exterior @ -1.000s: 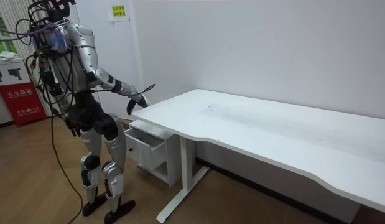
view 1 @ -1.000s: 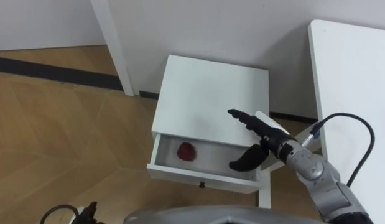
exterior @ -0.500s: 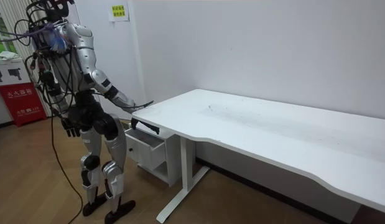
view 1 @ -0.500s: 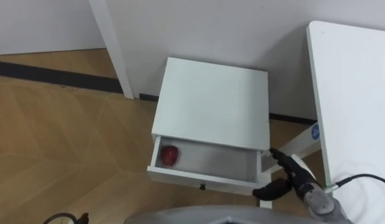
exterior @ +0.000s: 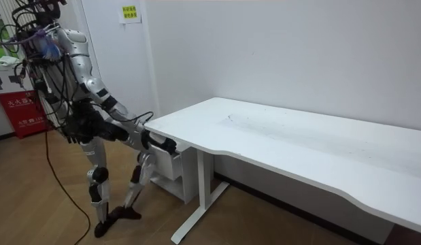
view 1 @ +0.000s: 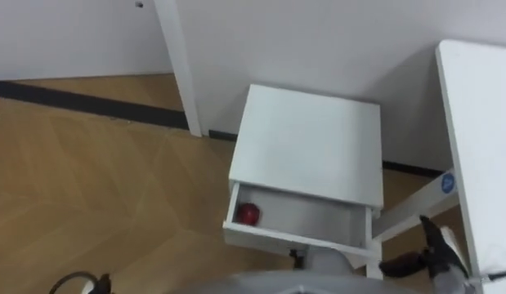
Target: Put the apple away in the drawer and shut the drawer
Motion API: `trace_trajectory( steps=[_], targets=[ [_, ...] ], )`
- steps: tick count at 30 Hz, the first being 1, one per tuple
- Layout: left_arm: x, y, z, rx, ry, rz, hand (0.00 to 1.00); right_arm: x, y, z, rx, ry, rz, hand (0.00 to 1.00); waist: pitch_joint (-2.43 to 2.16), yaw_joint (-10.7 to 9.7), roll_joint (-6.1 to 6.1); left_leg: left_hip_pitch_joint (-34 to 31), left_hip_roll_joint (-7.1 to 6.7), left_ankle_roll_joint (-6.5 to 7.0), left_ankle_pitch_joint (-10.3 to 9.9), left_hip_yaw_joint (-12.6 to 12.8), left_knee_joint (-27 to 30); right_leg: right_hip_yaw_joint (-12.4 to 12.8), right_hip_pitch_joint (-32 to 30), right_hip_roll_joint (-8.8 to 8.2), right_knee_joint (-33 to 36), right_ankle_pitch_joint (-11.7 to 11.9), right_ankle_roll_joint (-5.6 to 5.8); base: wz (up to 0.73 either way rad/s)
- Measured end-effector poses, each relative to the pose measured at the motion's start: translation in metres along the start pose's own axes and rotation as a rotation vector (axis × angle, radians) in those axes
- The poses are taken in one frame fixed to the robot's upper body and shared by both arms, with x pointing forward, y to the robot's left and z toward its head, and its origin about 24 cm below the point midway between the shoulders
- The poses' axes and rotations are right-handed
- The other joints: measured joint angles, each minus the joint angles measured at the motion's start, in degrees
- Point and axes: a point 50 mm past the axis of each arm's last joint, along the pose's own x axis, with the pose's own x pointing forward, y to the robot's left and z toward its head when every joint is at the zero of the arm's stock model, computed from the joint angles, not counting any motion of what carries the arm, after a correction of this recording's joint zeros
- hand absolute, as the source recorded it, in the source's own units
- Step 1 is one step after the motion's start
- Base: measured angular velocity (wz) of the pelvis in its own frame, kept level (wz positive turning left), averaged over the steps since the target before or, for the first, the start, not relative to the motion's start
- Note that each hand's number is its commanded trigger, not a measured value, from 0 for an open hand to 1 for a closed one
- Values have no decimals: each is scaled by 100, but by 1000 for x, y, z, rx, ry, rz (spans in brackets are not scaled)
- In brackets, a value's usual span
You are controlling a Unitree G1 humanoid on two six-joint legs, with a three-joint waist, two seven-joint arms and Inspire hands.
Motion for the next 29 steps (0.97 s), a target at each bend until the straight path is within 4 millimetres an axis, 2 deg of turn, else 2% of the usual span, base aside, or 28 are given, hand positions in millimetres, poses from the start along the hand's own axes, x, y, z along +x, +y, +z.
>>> trace_trajectory(
  steps=[1,2,3,4,5,6,7,8,10,11,12,13,14,15,16,18,20,21,22,24,25,29],
  targets=[
    [0,-1,0,-2,0,-15,0,-4,4,-17,25,74,29,0,40,-67,109,-29,47,-5,-10,45,45,-21,-248,-57,558,-130,25,23],
    [0,-2,0,-2,0,-22,0,-8,7,-28,39,124,42,0,46,-107,151,-32,62,-12,-42,68,44,-16,-310,-87,613,-171,47,32],
    [0,-2,-1,4,4,-24,0,-14,12,-47,68,215,65,0,85,-162,188,-52,86,-10,-149,182,73,64,-281,-122,355,-250,72,27],
    [-1,-2,-8,8,21,-26,0,-22,17,-65,89,311,92,0,87,-207,203,-47,49,-29,-232,299,104,193,-37,-139,-341,-293,133,21],
    [-2,-2,-10,6,26,-27,0,-24,18,-71,93,347,103,0,86,-245,203,-34,23,-66,-271,360,94,243,186,-126,-860,-318,176,4],
    [-4,-3,-19,8,53,-35,0,-27,19,-76,92,381,113,0,93,-267,164,-18,-50,-164,-324,458,62,307,702,-89,-1955,-372,248,-9],
    [-5,-5,-27,11,82,-41,0,-27,19,-77,93,385,116,0,98,-260,125,-35,-125,-254,-336,464,33,311,1255,-43,-3070,-449,283,-13],
    [-6,-5,-30,13,94,-42,0,-26,19,-75,93,381,117,0,84,-241,78,-54,-144,-332,-337,466,17,298,1559,-2,-3602,-498,279,-14],
    [-5,-3,-29,14,102,-34,0,-19,18,-63,88,346,116,0,63,-64,-59,-139,-168,-604,-206,471,-164,282,2470,254,-5292,-789,283,-13],
    [-4,-1,-26,14,96,-26,0,-17,18,-57,90,334,114,0,71,-8,-130,-146,-190,-657,-148,474,-239,265,2640,268,-5605,-862,284,-6],
    [-3,3,-22,17,85,-5,0,-12,17,-46,97,302,110,0,92,61,-273,-152,-246,-567,-21,477,-406,241,2939,263,-6201,-940,306,-9],
    [-2,5,-19,15,77,11,0,-9,16,-40,102,279,109,0,73,166,-376,-137,-253,-505,45,580,-512,219,3181,258,-6747,-909,293,-18],
    [-2,5,-19,15,76,16,0,-7,16,-35,105,266,109,0,67,239,-438,-128,-252,-498,50,614,-529,176,3287,249,-7019,-829,265,-27],
    [-3,4,-20,15,80,17,0,-4,17,-28,107,240,114,0,76,302,-559,-104,-243,-496,50,624,-522,123,3505,267,-7456,-746,242,-16],
    [-3,2,-20,13,82,9,0,-2,17,-24,106,221,116,0,67,315,-604,-78,-193,-496,50,606,-522,93,3697,338,-7782,-687,230,-5],
    [-3,-2,-19,17,84,-5,0,-1,17,-18,106,201,124,0,63,326,-578,-85,-119,-494,50,606,-526,112,3830,439,-8107,-575,211,-4],
    [-3,-3,-17,13,85,-9,0,0,21,-13,112,192,142,0,68,323,-532,-98,-99,-375,118,608,-561,184,3868,519,-8263,-568,216,-11],
    [-3,-4,-17,12,87,-12,0,-1,25,-13,116,198,155,0,58,326,-477,-66,-94,-250,183,586,-627,182,3894,528,-8333,-568,216,-16],
    [-3,-5,-17,13,86,-13,0,-2,29,-13,122,199,170,0,61,319,-419,-48,-91,-195,213,532,-668,172,3894,546,-8356,-575,205,-15],
    [-3,-8,-17,10,87,-20,0,-3,32,-15,124,207,184,0,41,279,-361,-47,-79,-216,224,460,-677,159,3926,570,-8421,-588,183,-3],
    [-3,-10,-12,2,71,-22,0,-3,32,-16,124,217,191,0,72,282,-338,-47,-74,-232,233,455,-686,159,3921,575,-8428,-604,158,0],
    [-2,-9,-3,-8,34,-14,0,-6,36,-22,126,241,232,0,77,279,-286,-1,-64,-293,270,455,-768,168,3918,597,-8426,-645,100,-5]
  ],
)
